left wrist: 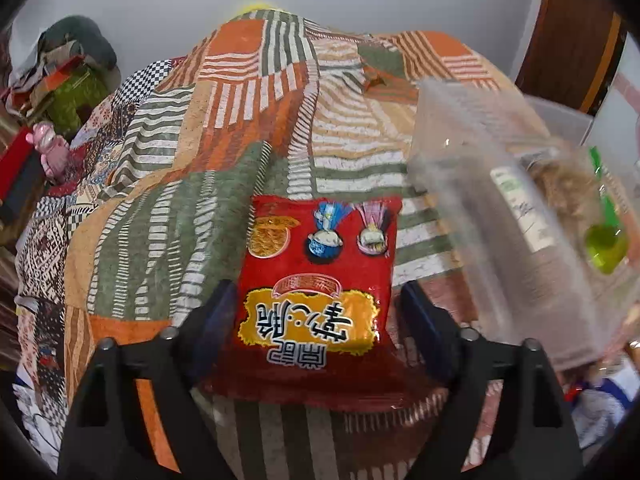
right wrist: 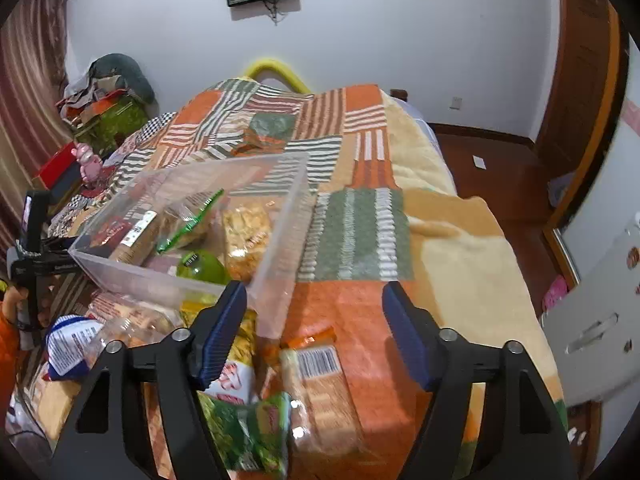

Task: Organize snacks
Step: 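Grasp the red noodle-snack bag with the left while the right grasps the orange-wrapped pastry, then carry the red bag into the clear box with the left while the right drops the pastry in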

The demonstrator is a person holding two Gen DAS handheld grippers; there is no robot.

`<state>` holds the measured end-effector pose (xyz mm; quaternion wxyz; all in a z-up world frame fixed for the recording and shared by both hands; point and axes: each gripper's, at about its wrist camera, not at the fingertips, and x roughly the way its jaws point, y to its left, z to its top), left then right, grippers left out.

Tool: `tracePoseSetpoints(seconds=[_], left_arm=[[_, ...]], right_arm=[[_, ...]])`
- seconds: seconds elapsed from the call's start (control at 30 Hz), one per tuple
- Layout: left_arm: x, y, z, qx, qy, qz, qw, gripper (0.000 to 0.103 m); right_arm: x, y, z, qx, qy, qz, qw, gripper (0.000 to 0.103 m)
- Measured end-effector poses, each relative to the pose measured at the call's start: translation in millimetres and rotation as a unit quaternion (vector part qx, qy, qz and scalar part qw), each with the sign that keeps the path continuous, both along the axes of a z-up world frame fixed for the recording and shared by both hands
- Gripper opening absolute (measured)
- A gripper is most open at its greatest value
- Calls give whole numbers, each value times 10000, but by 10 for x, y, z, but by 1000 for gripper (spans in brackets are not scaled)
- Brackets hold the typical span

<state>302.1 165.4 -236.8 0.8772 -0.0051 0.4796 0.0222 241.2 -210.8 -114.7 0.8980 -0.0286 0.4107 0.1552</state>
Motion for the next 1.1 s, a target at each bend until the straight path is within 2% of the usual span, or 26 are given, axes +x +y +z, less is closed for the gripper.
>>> tracePoseSetpoints(seconds=[0.03,0.1,0.23,0.43,0.6,0.7,0.77,0.83,0.9,1.1], left_arm=[[8,-15,-29,63,26,-16,10000,84],[22,28,-90,-148,42,56,9999,83],[-33,118,-61,-464,-73,163,9988,71],[-257,145,22,-666,-65,275,9974,70],[-576,99,170,-520,-191,339,9979,70],[-750,62,314,-417,-341,332,9980,70],[-842,42,426,-379,-459,325,9977,70],[-905,25,525,-370,-565,325,9972,70],[-972,-10,644,-441,-664,291,9964,70],[-1056,-166,891,-460,-880,160,9949,70]], right_arm=[[-18,-23,-20,-9,28,-31,10000,69],[-55,-64,-57,-1,99,-63,9999,70],[-152,-116,-125,6,207,-135,9997,73],[-218,-188,-200,-18,349,-162,9993,73],[-228,-250,-387,-16,760,-146,9970,73],[-302,-228,-420,-179,680,-67,9975,72],[-313,-227,-414,-227,618,-112,9978,61],[-299,-242,-402,-157,615,-104,9979,43],[-270,-279,-386,-18,632,-95,9980,34],[-362,-325,-256,269,379,-135,9988,31]])
